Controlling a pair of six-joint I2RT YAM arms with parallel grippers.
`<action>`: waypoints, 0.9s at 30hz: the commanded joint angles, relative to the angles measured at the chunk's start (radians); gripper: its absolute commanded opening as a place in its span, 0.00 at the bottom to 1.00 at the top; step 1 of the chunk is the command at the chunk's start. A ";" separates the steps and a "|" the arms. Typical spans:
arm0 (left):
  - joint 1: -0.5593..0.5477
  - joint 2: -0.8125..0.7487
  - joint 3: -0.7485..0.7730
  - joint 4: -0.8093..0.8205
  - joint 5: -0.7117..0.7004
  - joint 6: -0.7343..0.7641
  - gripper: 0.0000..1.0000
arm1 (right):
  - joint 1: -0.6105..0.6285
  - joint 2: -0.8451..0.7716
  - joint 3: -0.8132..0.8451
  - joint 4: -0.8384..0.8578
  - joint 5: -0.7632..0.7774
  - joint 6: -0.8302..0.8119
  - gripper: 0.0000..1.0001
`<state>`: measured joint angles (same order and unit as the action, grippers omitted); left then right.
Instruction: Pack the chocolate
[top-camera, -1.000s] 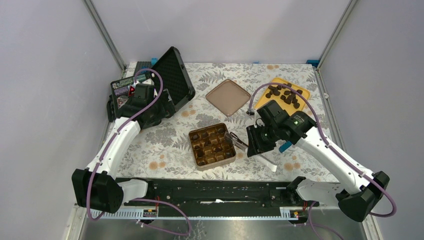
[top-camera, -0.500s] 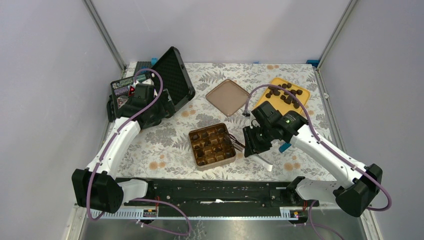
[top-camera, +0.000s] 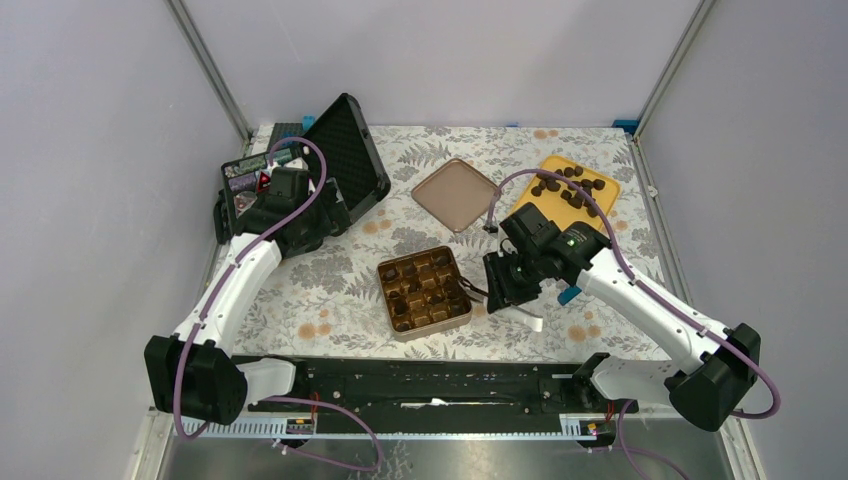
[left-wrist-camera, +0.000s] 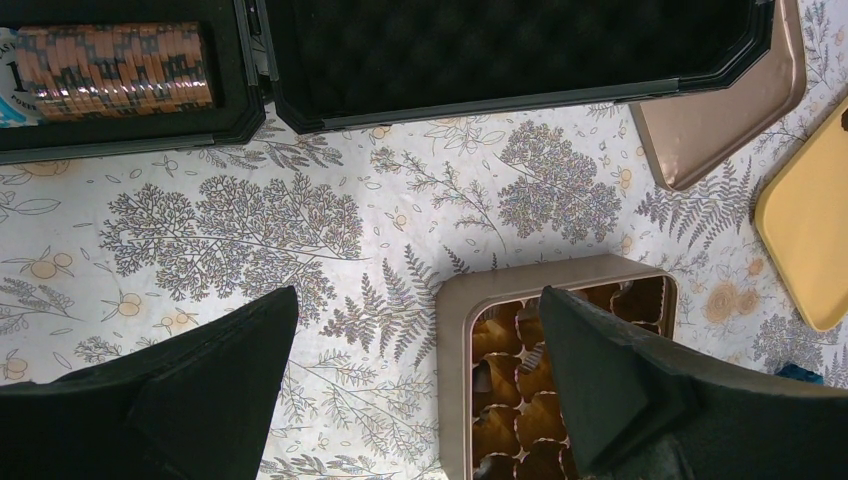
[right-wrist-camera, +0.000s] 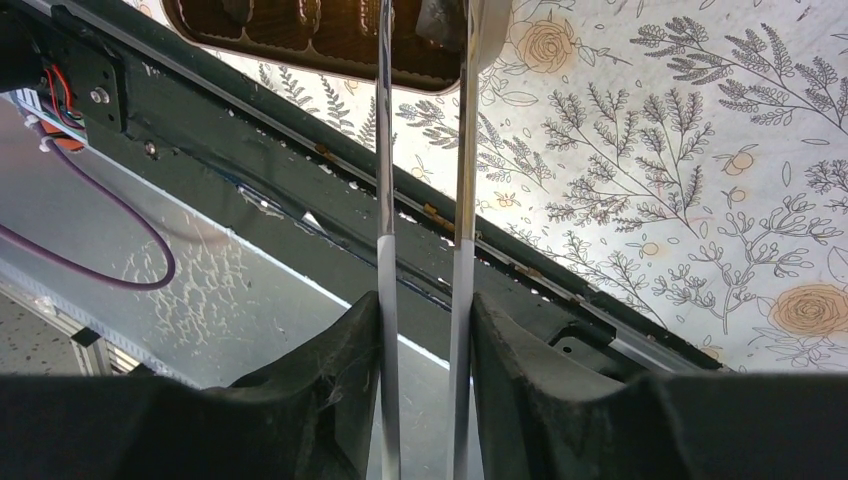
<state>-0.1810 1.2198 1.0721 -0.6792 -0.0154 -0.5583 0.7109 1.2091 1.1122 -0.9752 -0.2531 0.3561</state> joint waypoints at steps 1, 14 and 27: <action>0.006 -0.001 0.022 0.033 -0.023 -0.007 0.99 | 0.010 -0.005 0.009 0.022 0.012 -0.005 0.35; 0.006 -0.019 0.015 0.030 -0.013 -0.008 0.99 | 0.007 -0.108 0.091 0.020 0.378 0.004 0.08; 0.006 -0.031 0.000 0.030 0.011 -0.009 0.99 | 0.008 -0.149 -0.316 0.506 0.529 0.019 0.20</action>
<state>-0.1810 1.2182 1.0710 -0.6792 -0.0105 -0.5587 0.7136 1.0676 0.8604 -0.6621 0.2089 0.3672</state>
